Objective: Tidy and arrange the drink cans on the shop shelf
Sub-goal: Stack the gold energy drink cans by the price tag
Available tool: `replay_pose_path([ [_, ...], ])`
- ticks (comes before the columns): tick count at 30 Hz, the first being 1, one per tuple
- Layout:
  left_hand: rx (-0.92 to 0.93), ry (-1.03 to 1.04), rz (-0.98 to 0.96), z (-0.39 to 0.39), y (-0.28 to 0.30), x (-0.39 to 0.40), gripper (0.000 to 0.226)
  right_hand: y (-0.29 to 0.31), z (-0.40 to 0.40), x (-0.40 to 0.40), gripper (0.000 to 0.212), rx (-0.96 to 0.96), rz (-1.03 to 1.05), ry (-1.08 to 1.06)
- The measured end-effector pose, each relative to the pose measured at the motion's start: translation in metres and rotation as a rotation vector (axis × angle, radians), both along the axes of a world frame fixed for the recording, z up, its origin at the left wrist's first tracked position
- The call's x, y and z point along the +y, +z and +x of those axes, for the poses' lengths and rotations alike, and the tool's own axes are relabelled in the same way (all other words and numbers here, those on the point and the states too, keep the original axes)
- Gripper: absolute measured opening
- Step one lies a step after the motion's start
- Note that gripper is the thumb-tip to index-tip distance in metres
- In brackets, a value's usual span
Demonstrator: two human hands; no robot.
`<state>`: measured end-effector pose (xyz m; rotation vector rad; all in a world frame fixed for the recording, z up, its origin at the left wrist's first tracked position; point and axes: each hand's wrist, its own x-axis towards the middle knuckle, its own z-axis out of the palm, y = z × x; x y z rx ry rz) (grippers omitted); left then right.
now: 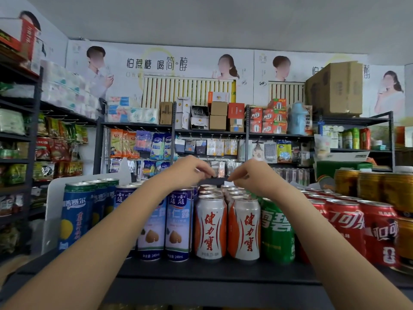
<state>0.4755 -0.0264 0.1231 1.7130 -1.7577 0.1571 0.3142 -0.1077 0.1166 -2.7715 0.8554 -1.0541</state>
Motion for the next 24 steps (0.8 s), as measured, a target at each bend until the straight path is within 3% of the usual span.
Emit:
replay_pose_path([
  [4,0.058,0.031,-0.153,0.017,-0.007,0.028,0.026,-0.002,0.008,0.018,0.020,-0.073,0.013,0.125],
  [8,0.092,0.092,-0.241,0.043,-0.015,0.054,0.028,-0.011,0.031,0.020,0.026,0.162,-0.025,0.104],
  [11,0.055,0.153,-0.185,0.060,-0.022,0.065,0.029,-0.010,0.045,0.008,0.025,0.272,-0.018,-0.014],
  [16,0.002,0.125,-0.153,0.056,-0.032,0.062,0.024,-0.006,0.051,-0.001,0.013,0.193,0.035,-0.074],
  [24,-0.183,0.090,-0.092,0.023,-0.024,0.039,0.025,-0.011,0.054,0.002,0.012,0.170,0.014,-0.119],
])
